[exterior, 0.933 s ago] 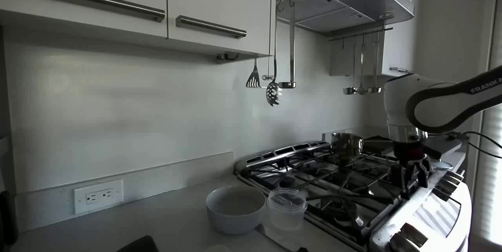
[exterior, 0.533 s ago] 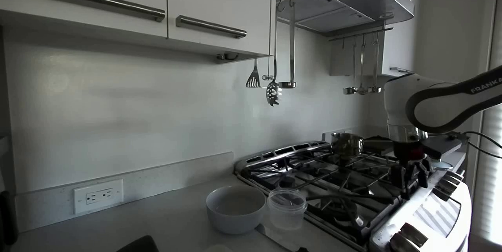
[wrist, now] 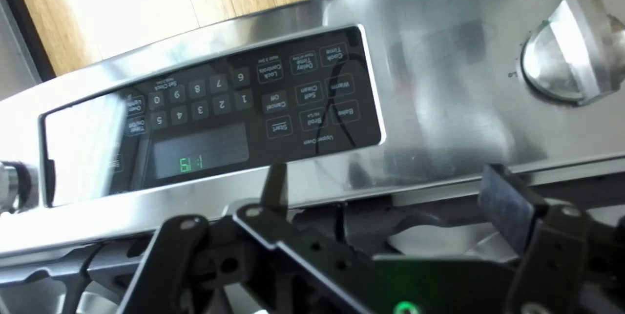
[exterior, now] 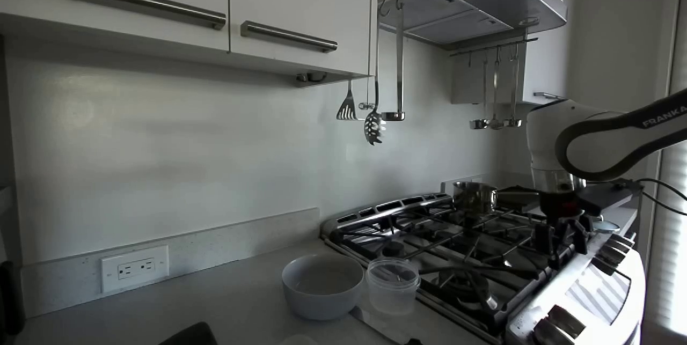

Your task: Slide the silver pot to the bottom right cooker on the hob of the stove

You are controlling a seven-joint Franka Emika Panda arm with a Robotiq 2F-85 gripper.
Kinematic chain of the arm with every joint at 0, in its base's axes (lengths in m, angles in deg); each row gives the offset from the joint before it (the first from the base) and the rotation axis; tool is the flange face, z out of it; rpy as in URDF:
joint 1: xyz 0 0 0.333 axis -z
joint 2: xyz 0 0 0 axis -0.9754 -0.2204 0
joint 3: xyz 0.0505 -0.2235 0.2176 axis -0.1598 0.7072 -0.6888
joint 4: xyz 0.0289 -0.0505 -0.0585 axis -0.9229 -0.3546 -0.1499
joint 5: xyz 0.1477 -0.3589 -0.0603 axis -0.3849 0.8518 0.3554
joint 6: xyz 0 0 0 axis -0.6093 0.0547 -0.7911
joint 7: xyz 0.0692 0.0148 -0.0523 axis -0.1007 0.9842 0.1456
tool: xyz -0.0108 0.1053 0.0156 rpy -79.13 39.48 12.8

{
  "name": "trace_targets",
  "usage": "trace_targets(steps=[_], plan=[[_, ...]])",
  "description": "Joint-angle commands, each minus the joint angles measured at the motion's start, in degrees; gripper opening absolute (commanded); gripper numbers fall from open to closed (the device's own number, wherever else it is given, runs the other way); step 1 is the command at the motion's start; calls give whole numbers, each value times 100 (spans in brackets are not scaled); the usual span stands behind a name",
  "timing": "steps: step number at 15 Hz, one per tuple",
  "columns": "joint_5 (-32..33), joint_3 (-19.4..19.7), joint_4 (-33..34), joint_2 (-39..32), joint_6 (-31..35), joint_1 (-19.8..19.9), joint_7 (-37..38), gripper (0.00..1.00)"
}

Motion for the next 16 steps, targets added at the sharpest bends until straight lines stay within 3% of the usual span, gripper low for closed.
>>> trace_targets(steps=[1, 8, 13, 14, 16], plan=[[542, 158, 316, -89, 77, 487, 321, 100], [1736, 395, 1226, -809, 838, 1192, 414, 100], [1856, 510, 1689, -1420, 1185, 1198, 392, 100], [1786, 539, 1539, -1145, 1076, 1125, 319, 100], [1787, 559, 1648, -1331, 1102, 1117, 322, 100]])
